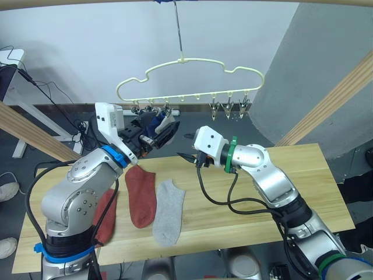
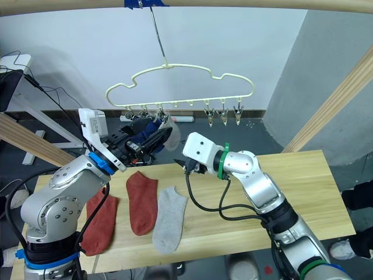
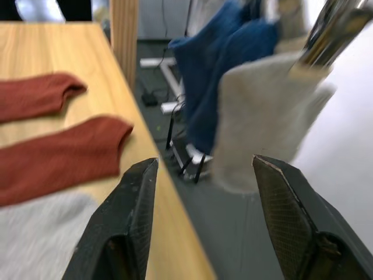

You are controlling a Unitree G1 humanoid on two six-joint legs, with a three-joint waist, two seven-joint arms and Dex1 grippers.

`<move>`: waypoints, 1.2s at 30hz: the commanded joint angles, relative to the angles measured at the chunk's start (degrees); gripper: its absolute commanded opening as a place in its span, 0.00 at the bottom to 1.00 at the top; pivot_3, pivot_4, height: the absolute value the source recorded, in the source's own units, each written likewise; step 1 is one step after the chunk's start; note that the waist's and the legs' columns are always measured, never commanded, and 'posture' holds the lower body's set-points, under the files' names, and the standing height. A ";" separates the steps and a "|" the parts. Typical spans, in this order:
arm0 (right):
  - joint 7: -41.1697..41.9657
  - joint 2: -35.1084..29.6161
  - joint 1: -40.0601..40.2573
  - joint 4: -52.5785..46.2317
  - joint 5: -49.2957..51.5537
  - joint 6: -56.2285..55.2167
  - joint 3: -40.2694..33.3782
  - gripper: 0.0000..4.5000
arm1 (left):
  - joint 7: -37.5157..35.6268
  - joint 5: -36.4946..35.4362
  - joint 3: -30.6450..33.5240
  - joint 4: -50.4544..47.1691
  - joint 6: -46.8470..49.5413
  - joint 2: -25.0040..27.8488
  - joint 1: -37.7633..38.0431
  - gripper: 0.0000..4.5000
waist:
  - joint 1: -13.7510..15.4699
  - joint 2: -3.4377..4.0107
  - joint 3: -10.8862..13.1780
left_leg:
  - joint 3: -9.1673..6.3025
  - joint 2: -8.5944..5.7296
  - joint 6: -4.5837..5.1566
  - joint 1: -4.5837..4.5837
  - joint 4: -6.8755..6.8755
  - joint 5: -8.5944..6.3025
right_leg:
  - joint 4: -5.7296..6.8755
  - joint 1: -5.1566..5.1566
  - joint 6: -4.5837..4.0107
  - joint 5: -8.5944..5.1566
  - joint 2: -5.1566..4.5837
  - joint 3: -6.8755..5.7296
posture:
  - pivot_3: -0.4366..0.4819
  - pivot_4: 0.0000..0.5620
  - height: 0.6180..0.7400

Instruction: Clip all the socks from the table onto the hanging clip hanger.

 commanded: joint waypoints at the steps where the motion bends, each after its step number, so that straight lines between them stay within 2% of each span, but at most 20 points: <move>1: 1.60 -3.39 3.37 -9.85 2.86 2.93 -4.12 0.59 | -5.17 1.86 -0.63 -4.38 -3.70 3.16 2.81 0.99 | 0.04 0.00 0.00 | 0.01 0.01 0.00 0.00 -0.03 0.00 | -0.02 -0.01 0.00 0.00 0.00 0.01 | 0.21 0.53 1.00; 5: 0.32 -5.69 7.67 -16.80 5.81 7.04 -8.36 0.59 | -13.14 3.28 -0.31 -4.77 -7.44 8.54 6.85 0.99 | 0.10 0.00 0.00 | 0.02 0.06 0.00 -0.03 -0.05 0.00 | 0.00 -0.05 0.00 0.00 -0.01 0.03 | 0.21 0.53 1.00; 9: -4.80 -5.62 12.26 -21.92 5.88 8.39 -13.90 0.59 | -26.22 3.29 1.04 -5.09 -12.98 15.00 11.42 0.99 | 0.15 0.01 0.00 | 0.03 0.04 -0.01 0.03 -0.09 0.00 | 0.07 -0.06 -0.05 0.02 0.07 0.03 | 0.22 0.53 1.00; 15: 1.56 -11.48 13.96 -27.77 18.72 12.16 -26.25 0.59 | -35.92 -2.07 5.63 -3.30 -11.73 21.55 13.13 0.99 | 0.99 0.01 0.01 | 0.09 0.04 -0.01 0.00 -0.08 0.00 | 0.02 -0.07 -0.05 0.02 0.04 0.05 | 0.22 0.53 1.00; 19: 5.26 -16.39 11.07 -25.89 28.13 15.29 -33.82 0.59 | -34.93 -1.71 6.07 -2.20 -12.53 20.68 13.26 0.99 | 1.15 0.02 0.00 | 0.09 0.04 0.00 0.01 -0.08 0.00 | 0.01 -0.07 -0.05 0.02 0.04 0.04 | 0.21 0.48 1.00; 22: 6.92 -19.32 12.75 -25.08 30.99 14.91 -35.89 0.59 | -33.90 0.31 5.19 -1.83 -14.16 19.45 13.24 0.99 | 1.27 0.00 -0.14 | 0.11 -0.01 0.00 -0.01 -0.08 0.00 | 0.00 -0.05 -0.05 0.02 0.04 -0.02 | 0.21 0.41 1.00; 26: 5.08 -19.32 17.29 -23.27 30.37 12.82 -36.09 0.59 | -33.46 5.16 2.80 -0.88 -18.19 17.51 13.43 0.99 | 1.28 0.04 -1.42 | 0.18 -0.12 -0.01 -0.14 -0.09 0.01 | -0.06 -0.13 -0.05 0.02 0.07 -0.09 | 0.24 0.29 1.00; 29: 3.65 -18.64 21.10 -22.37 28.56 9.99 -35.73 0.59 | -33.69 6.11 2.95 -1.76 -18.59 17.67 15.22 0.99 | 1.28 0.03 -2.87 | 0.25 -0.13 -0.01 -0.20 -0.08 0.01 | -0.08 -0.18 -0.05 0.02 0.05 -0.04 | 0.25 0.27 1.00; 33: 3.74 -18.59 23.45 -20.96 27.37 5.68 -34.57 0.59 | -33.39 6.65 4.27 -1.10 -19.01 18.06 16.24 0.99 | 1.35 0.13 -4.78 | 0.31 -0.19 -0.02 -0.17 -0.05 0.02 | 0.01 -0.17 -0.05 0.03 0.05 0.00 | 0.29 0.17 1.00; 36: 3.65 -18.45 23.99 -19.87 26.23 2.97 -33.39 0.59 | -31.94 7.26 4.58 -1.24 -19.32 17.42 16.56 0.99 | 1.40 0.14 -6.51 | 0.33 -0.20 -0.04 0.15 -0.07 0.03 | 0.01 0.12 -0.06 0.03 0.13 -0.04 | 0.31 0.13 1.00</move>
